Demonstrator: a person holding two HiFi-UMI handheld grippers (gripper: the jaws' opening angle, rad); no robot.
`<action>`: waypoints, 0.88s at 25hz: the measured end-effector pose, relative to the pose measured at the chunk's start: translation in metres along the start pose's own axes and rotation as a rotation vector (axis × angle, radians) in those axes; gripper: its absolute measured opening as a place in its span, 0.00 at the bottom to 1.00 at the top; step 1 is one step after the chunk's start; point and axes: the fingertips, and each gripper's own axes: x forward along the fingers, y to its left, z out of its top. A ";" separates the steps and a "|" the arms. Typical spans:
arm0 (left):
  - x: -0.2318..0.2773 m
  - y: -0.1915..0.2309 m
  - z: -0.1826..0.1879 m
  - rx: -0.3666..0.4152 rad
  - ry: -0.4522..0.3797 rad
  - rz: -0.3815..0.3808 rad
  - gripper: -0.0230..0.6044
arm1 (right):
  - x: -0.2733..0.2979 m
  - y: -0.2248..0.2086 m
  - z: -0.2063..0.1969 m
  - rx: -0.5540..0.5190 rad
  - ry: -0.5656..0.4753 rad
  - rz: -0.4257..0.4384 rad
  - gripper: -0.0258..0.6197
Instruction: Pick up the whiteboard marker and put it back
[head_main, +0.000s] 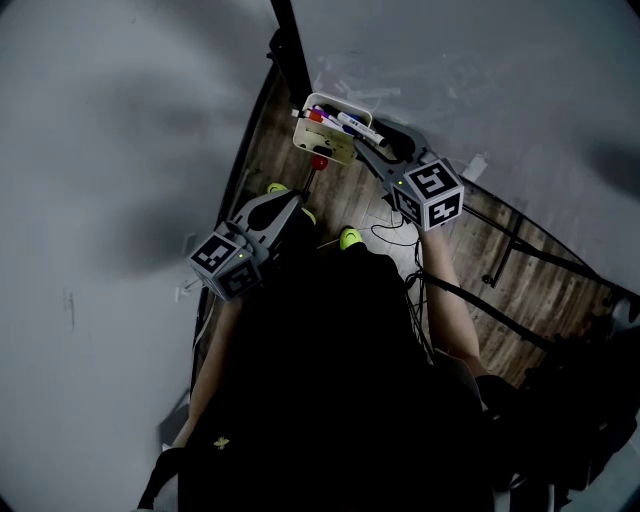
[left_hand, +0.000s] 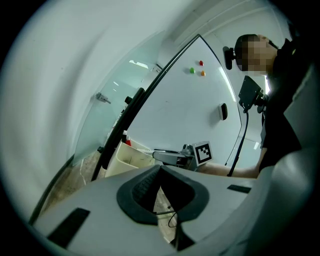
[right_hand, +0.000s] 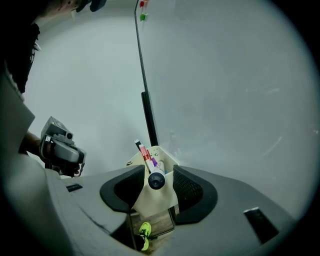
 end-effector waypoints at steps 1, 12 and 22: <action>0.000 -0.001 0.000 -0.001 0.000 -0.001 0.07 | 0.000 0.001 0.001 -0.001 -0.003 0.002 0.31; -0.001 -0.006 -0.001 0.001 -0.002 -0.013 0.07 | -0.004 0.002 0.005 -0.010 -0.016 -0.005 0.15; -0.006 -0.006 -0.002 0.007 -0.006 -0.011 0.07 | -0.009 -0.001 0.010 0.034 -0.041 -0.019 0.15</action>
